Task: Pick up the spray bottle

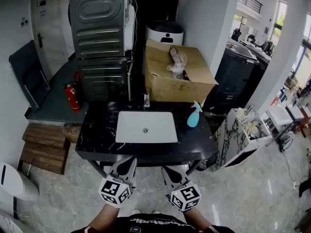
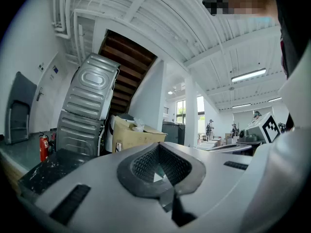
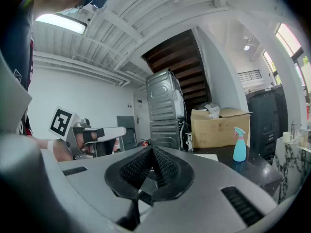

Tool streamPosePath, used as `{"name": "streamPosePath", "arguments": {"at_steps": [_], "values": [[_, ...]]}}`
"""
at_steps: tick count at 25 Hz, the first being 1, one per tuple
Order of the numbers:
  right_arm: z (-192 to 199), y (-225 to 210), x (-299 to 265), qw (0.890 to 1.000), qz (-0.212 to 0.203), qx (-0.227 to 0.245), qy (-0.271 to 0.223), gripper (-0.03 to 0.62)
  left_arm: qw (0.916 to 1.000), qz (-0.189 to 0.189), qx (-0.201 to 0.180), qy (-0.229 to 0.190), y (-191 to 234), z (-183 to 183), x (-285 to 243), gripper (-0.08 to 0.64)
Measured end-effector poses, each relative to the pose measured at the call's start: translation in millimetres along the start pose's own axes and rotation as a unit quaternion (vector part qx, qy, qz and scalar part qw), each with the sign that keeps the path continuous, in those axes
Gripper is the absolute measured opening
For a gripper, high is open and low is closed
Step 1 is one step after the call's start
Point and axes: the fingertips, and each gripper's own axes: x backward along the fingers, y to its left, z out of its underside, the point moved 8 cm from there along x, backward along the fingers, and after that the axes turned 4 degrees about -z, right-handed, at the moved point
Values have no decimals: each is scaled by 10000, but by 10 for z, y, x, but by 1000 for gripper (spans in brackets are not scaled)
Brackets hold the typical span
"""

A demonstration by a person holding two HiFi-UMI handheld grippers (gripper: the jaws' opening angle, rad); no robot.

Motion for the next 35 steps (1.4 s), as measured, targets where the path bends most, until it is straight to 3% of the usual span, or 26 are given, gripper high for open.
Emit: {"name": "streamPosePath", "arguments": {"at_steps": [13, 35], "values": [[15, -63, 11, 9985, 516, -163, -27, 35, 9999, -131, 46, -40, 80, -4, 18, 15], [56, 198, -251, 9961, 840, -264, -29, 35, 9992, 304, 236, -87, 474, 73, -9, 15]]}}
